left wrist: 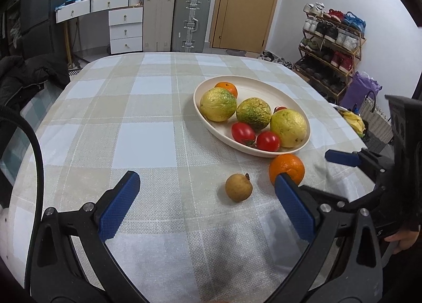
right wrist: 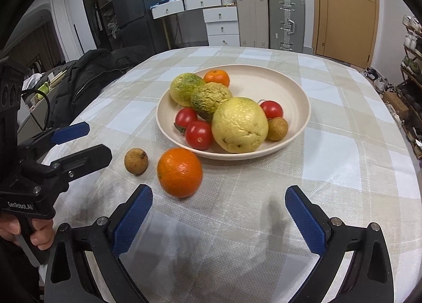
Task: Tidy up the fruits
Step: 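Move the right tool toward another orange mandarin while the left tool moves toward the small brown fruit, then grasp the orange mandarin with the right tool while the left tool grasps the small brown fruit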
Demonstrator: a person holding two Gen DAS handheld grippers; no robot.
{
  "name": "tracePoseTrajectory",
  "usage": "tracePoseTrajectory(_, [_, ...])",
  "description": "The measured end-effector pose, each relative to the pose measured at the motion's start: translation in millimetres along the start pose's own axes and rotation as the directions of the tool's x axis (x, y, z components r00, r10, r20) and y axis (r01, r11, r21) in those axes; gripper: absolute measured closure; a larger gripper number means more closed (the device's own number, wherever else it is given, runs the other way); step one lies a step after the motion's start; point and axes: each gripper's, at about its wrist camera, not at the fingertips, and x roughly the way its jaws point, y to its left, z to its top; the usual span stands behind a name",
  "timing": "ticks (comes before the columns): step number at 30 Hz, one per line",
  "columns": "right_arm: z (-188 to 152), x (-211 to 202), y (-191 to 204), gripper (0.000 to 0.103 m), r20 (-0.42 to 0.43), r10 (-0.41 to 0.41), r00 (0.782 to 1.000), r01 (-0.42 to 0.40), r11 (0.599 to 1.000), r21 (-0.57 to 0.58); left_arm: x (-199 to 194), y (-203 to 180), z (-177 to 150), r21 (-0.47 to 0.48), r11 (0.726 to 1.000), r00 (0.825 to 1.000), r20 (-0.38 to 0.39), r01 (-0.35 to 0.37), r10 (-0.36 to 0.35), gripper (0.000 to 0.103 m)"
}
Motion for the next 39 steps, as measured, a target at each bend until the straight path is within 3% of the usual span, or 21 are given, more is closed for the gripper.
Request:
tracePoseTrajectory(3, [3, 2, 6, 0.002, -0.001, 0.028, 1.0, -0.028, 1.0, -0.011, -5, 5, 2, -0.022, 1.0, 1.0, 0.014, 0.008, -0.008, 0.001])
tracePoseTrajectory(8, [7, 7, 18, 0.021, -0.023, 0.062, 0.998, -0.063, 0.997, -0.049, -6, 9, 4, -0.031, 0.999, 1.0, 0.01, 0.007, -0.007, 0.001])
tracePoseTrajectory(17, [10, 15, 24, 0.037, -0.035, 0.141, 0.989, -0.142, 0.989, -0.039, -5, 8, 3, -0.022, 1.0, 1.0, 0.0, 0.014, -0.014, 0.001])
tracePoseTrajectory(28, [12, 19, 18, 0.061, -0.037, 0.11, 0.993, -0.111, 0.994, -0.019, -1, 2, 0, -0.008, 1.0, 1.0, -0.013, 0.02, -0.02, 0.001])
tracePoseTrajectory(39, [5, 8, 13, 0.063, -0.012, 0.133, 0.991, -0.133, 0.991, -0.015, 1, -2, -1, 0.001, 1.0, 0.999, -0.022, 0.025, -0.025, 0.001])
